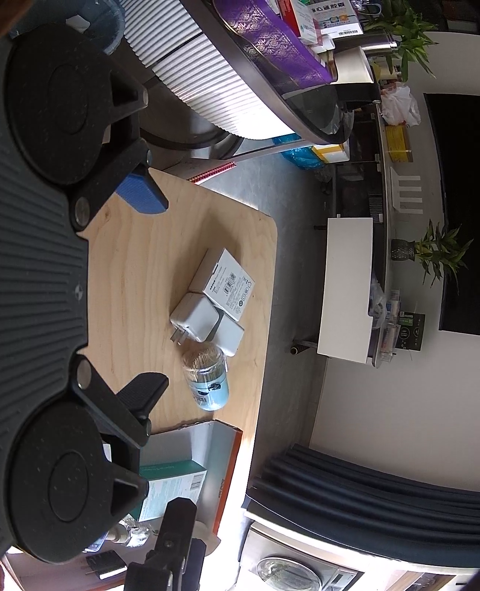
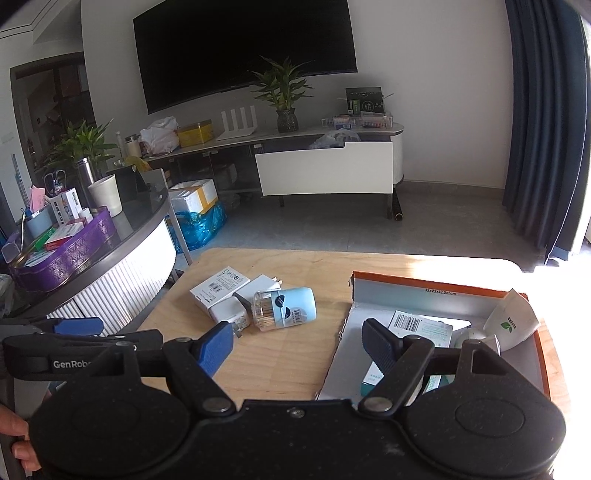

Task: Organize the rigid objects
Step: 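Move both grippers toward the white charger boxes on the table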

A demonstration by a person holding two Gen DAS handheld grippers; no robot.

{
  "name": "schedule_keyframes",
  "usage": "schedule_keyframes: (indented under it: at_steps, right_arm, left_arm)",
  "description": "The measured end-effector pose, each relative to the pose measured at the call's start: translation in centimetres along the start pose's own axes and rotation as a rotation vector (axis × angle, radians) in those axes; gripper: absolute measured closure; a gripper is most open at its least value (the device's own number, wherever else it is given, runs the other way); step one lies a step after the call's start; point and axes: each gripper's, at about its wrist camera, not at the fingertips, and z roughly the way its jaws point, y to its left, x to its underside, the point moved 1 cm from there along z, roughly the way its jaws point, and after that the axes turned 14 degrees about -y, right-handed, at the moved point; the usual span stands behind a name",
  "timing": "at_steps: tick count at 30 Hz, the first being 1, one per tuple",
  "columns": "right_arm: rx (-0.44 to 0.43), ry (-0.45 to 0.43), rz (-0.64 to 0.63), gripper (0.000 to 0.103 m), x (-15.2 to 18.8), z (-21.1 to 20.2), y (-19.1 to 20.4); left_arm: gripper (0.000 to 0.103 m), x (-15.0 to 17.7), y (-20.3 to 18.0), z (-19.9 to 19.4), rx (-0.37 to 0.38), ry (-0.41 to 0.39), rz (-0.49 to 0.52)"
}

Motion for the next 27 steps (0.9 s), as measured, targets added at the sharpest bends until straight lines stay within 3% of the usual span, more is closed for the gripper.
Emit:
schedule_keyframes:
  at_steps: [13,27]
  right_arm:
    - [-0.016,0.023,-0.010,0.012,0.7,1.2,0.7]
    - [-0.006,0.029,0.008,0.012,1.0,1.4,-0.2]
  left_arm:
    - [0.008,0.0,1.9,1.9,-0.021,0.017,0.010]
    - [0.008,-1.4,3.3,11.6,0.108,0.049,0.118]
